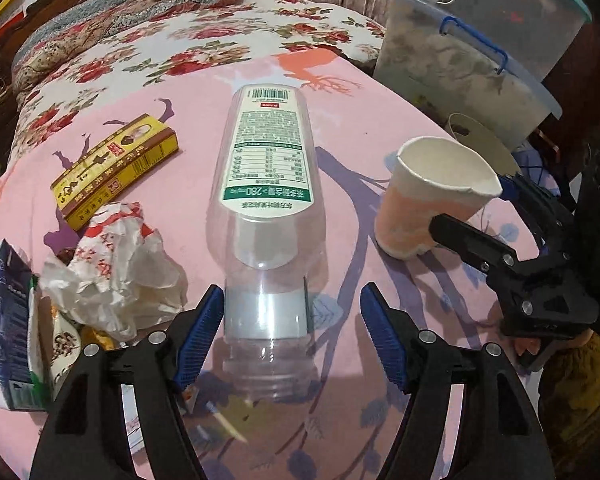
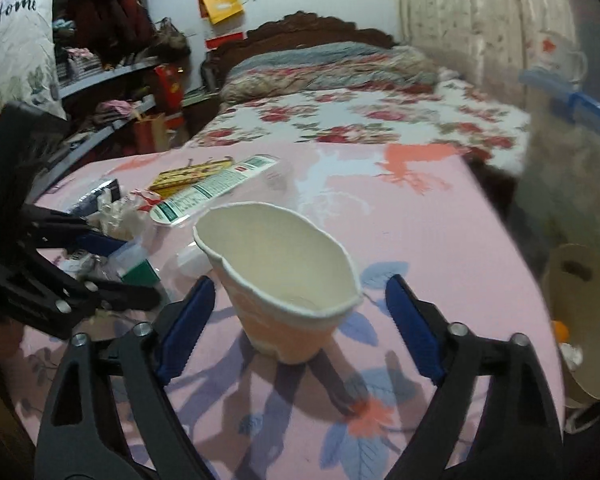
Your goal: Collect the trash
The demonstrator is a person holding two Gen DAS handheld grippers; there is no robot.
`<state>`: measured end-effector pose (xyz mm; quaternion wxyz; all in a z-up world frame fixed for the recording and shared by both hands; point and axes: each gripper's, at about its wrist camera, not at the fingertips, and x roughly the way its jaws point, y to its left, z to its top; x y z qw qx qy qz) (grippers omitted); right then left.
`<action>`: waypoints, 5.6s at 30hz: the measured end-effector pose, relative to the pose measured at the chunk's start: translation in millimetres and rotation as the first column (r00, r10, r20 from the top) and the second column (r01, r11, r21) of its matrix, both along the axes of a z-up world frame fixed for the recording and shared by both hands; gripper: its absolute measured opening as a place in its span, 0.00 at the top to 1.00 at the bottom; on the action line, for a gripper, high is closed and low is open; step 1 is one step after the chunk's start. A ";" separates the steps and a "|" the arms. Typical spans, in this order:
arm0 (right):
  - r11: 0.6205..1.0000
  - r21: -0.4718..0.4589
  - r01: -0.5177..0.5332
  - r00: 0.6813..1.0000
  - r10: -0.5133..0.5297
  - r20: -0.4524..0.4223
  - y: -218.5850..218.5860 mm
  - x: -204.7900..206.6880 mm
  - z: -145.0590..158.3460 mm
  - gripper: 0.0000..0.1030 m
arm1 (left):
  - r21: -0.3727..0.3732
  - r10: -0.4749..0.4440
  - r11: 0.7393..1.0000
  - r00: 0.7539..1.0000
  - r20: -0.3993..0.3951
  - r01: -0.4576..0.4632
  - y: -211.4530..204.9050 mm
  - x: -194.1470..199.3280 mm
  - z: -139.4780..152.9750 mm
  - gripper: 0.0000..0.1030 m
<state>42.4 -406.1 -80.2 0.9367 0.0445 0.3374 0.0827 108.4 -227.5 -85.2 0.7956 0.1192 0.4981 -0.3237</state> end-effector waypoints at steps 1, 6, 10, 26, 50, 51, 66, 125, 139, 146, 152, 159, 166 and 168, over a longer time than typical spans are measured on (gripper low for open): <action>1.000 0.023 -0.013 1.000 0.014 -0.019 1.0 1.4 -1.9 0.68 | 0.002 0.000 1.000 1.000 0.013 0.000 -1.2 -1.5 -0.3 0.54; 0.984 0.169 0.060 0.998 -0.060 -0.008 4.4 -32.1 -0.1 0.73 | -0.035 -0.055 0.998 0.998 0.009 0.056 3.5 -23.0 7.0 0.61; 0.956 0.254 0.148 0.986 -0.163 0.040 14.9 -75.6 2.4 0.73 | -0.062 -0.119 0.991 0.993 0.008 0.119 19.5 -57.9 10.3 0.61; 0.896 0.293 0.335 0.942 -0.330 -0.068 53.3 -99.2 -13.3 0.73 | -0.157 -0.111 0.983 0.992 -0.067 0.099 68.0 -90.0 -9.9 0.62; 0.892 0.274 0.359 0.932 -0.356 -0.061 53.8 -106.8 -12.2 0.73 | -0.149 -0.094 0.985 0.993 -0.066 0.083 56.7 -82.7 -6.3 0.43; 0.892 0.273 0.360 0.932 -0.357 -0.061 54.9 -106.4 -12.0 0.73 | -0.147 -0.095 0.985 0.993 -0.069 0.084 56.0 -82.9 -8.0 0.47; 0.880 0.272 0.389 0.919 -0.393 -0.042 47.8 -111.5 -4.9 0.73 | -0.195 -0.122 0.975 0.990 -0.076 0.106 59.0 -87.7 -5.4 0.63; 0.560 0.375 0.739 0.632 -0.769 -0.097 -53.4 -178.9 -13.3 0.35 | -0.142 -0.247 0.956 0.965 0.091 0.258 -64.9 -93.1 29.4 0.28; 0.630 0.335 0.701 0.688 -0.720 -0.086 11.0 -170.2 15.5 0.25 | -0.143 -0.065 0.985 0.971 0.231 0.100 18.8 -90.6 44.1 0.28; 0.641 0.319 0.698 0.695 -0.714 -0.085 28.8 -167.8 22.0 0.22 | -0.155 -0.026 0.985 0.965 0.259 0.068 37.5 -91.3 46.8 0.27; 0.643 0.304 0.703 0.694 -0.713 -0.099 36.8 -166.6 21.2 0.20 | -0.164 -0.020 0.984 0.962 0.271 0.066 43.3 -94.2 47.3 0.26; 0.647 0.299 0.701 0.702 -0.700 -0.132 40.8 -162.7 12.2 0.19 | -0.156 -0.021 0.986 0.963 0.269 0.065 46.1 -96.2 44.6 0.24; 0.626 0.295 0.722 0.685 -0.706 -0.179 42.4 -157.8 1.3 0.10 | -0.141 -0.013 0.988 0.953 0.303 0.058 49.3 -103.4 43.2 0.16; 0.621 0.292 0.727 0.679 -0.712 -0.179 43.2 -157.9 0.8 0.09 | -0.143 -0.010 0.988 0.954 0.301 0.056 50.1 -103.1 42.9 0.13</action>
